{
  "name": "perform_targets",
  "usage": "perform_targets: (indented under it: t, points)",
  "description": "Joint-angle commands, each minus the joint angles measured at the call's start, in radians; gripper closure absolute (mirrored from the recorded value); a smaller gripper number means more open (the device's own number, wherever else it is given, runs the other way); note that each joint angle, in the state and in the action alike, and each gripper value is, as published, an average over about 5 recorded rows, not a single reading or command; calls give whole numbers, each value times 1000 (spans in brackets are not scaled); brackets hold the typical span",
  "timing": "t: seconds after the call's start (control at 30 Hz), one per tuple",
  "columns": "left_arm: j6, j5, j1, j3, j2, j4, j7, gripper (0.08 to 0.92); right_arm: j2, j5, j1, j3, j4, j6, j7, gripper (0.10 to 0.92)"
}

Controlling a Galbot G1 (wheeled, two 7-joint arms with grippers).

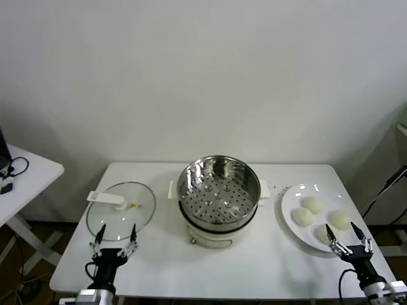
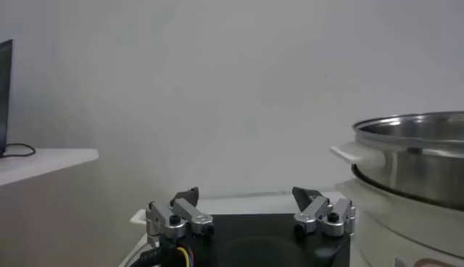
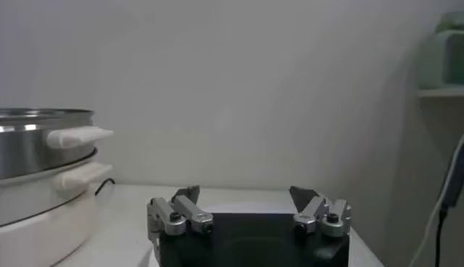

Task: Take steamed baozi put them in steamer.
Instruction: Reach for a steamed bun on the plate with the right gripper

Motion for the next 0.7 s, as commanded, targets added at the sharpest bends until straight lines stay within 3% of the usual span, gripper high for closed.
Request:
perform_targets:
  t: [0.03, 0.17, 0.37, 0.53, 0.7]
  points:
    - [2, 1, -1, 1, 2, -2, 0, 177, -135, -124, 81, 14, 0, -51, -90, 203]
    - [5, 1, 1, 6, 1, -8, 0, 177, -322, -208, 220, -49, -77, -101, -259, 203]
    - [1, -2, -5, 5, 2, 8, -9, 177, -578, -290, 639, -380, -350, -107, -572, 203]
    - [3, -23, -3, -4, 7, 15, -9, 177, -643, -394, 1051, -781, -499, -88, -802, 203]
    - [8, -33, -7, -9, 11, 21, -8, 177, -584, -529, 1361, -1067, -643, -54, -954, 203]
